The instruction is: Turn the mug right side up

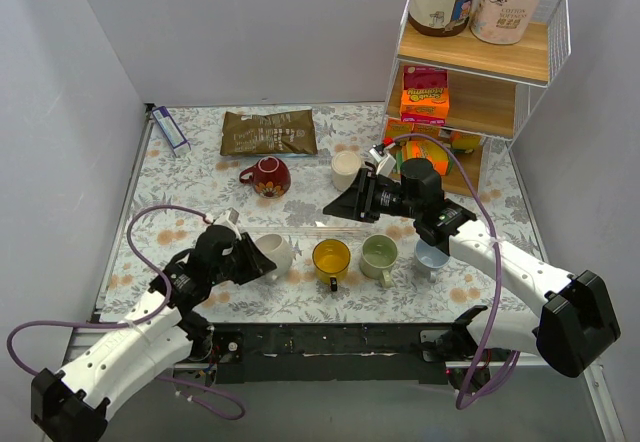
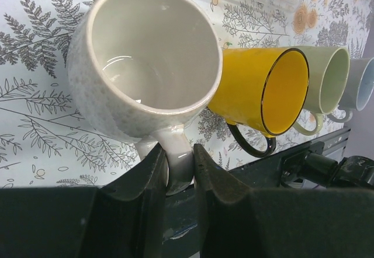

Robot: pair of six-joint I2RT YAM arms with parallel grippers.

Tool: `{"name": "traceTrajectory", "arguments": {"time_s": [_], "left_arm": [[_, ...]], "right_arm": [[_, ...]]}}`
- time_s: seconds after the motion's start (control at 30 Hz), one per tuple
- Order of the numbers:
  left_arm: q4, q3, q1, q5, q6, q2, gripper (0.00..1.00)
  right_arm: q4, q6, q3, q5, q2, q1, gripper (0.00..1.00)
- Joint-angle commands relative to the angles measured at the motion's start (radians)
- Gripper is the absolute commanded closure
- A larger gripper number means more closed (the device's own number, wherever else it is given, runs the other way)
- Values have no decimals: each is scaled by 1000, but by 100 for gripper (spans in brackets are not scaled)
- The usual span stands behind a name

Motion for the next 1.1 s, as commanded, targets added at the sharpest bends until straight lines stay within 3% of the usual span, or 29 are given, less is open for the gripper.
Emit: {"name": "traceTrajectory", "arguments": {"time_s": [0.0,0.43,0.83,1.07], "left_arm": [[140,-17,-65,-82,-44,-9,100],[254,-152,-332,-340,-69,-29,100],[220,-122,-612,-596,-227,161,81],[191,-86,-675,-648,-274,192,77]], "right_arm": [[13,-15,1,-1,-28,-9,44],[10,-15,-19,-8,-34,-29,44],[2,-18,-24,-10,-30,-42,44],[-15,-21,-32,-2,-25,-56,44]]}}
